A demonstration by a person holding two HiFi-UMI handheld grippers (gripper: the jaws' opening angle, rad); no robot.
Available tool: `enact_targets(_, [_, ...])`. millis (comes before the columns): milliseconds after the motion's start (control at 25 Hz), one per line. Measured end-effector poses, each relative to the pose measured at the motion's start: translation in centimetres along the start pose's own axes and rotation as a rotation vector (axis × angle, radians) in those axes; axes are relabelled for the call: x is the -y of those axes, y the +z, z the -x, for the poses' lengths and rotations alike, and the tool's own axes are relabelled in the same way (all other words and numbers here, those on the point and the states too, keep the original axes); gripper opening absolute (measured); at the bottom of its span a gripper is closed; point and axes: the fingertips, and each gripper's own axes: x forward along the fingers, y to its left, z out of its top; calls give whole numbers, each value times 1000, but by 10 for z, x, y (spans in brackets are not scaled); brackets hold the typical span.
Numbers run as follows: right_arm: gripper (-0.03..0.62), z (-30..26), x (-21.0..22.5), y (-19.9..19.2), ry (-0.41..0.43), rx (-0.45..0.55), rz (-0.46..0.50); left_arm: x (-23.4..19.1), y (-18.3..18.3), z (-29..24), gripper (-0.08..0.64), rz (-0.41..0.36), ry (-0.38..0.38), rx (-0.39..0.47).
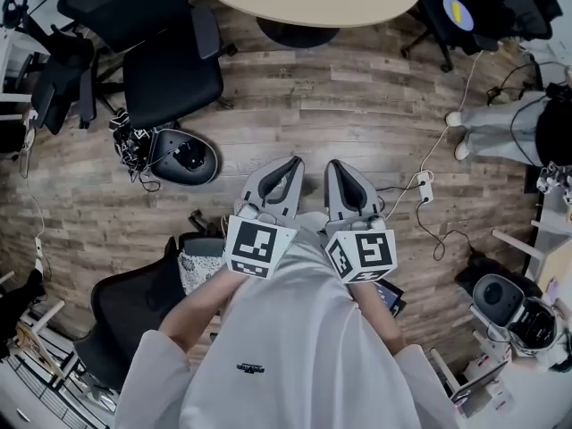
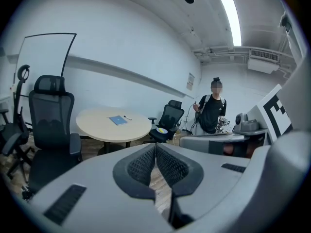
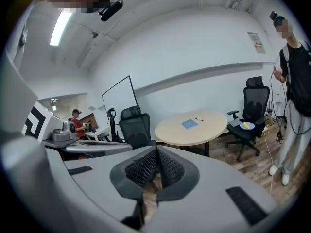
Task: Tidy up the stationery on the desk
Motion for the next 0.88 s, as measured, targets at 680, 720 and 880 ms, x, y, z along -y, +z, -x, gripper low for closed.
enact_targets(680, [34, -125, 75, 59, -2, -17, -45, -71, 61, -114, 25, 17, 53, -39])
enact_targets(720, [34, -137, 87, 69, -2, -19, -48, -76, 71, -129, 25, 13, 60, -42])
enact_targets(880, [34, -182, 132, 107, 2, -38, -55, -100, 114, -190, 25, 1, 86, -53])
